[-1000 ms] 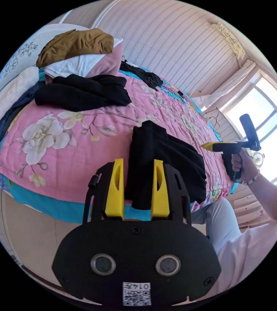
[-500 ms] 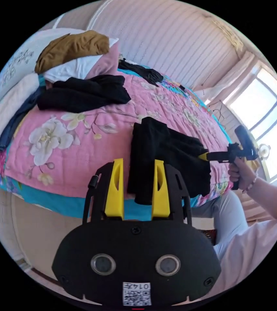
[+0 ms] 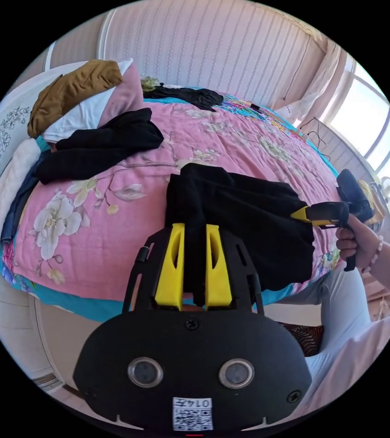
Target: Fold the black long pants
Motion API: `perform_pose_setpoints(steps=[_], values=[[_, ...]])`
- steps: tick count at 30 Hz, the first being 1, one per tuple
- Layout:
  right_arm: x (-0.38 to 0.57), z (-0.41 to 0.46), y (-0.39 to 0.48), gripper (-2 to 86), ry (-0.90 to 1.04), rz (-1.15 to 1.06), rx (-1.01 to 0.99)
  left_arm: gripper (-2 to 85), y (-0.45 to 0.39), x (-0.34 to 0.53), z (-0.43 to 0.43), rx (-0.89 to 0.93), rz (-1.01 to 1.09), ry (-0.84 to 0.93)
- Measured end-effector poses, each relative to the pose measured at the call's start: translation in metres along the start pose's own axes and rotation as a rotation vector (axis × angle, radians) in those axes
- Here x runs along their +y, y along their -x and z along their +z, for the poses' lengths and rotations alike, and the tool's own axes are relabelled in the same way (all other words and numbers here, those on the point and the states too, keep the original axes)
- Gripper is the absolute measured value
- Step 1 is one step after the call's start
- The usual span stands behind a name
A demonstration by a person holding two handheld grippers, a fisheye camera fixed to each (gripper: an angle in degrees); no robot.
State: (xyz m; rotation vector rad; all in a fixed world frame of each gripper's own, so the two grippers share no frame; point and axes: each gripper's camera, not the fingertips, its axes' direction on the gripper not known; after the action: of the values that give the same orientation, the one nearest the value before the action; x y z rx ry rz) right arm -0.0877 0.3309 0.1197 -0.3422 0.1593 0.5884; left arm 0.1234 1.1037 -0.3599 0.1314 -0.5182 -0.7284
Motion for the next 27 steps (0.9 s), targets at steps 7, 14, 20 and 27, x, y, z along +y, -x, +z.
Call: perform_pose_setpoints(steps=[7,14,20,27], values=[[0.046,-0.047,0.088,3.6,0.035,-0.403,0.312,4.9,-0.022,0.005,-0.027,0.051,0.025,0.016],[0.101,-0.133,0.102,2.9,-0.009,-0.451,0.295,4.9,-0.097,0.014,-0.06,0.206,0.004,-0.109],[0.171,-0.289,0.103,3.0,-0.122,-0.427,0.459,4.9,-0.252,-0.042,-0.041,0.5,0.257,-0.177],[0.233,-0.518,0.109,5.9,-0.246,-0.124,0.831,6.3,-0.488,-0.127,0.008,0.67,0.415,-0.165]])
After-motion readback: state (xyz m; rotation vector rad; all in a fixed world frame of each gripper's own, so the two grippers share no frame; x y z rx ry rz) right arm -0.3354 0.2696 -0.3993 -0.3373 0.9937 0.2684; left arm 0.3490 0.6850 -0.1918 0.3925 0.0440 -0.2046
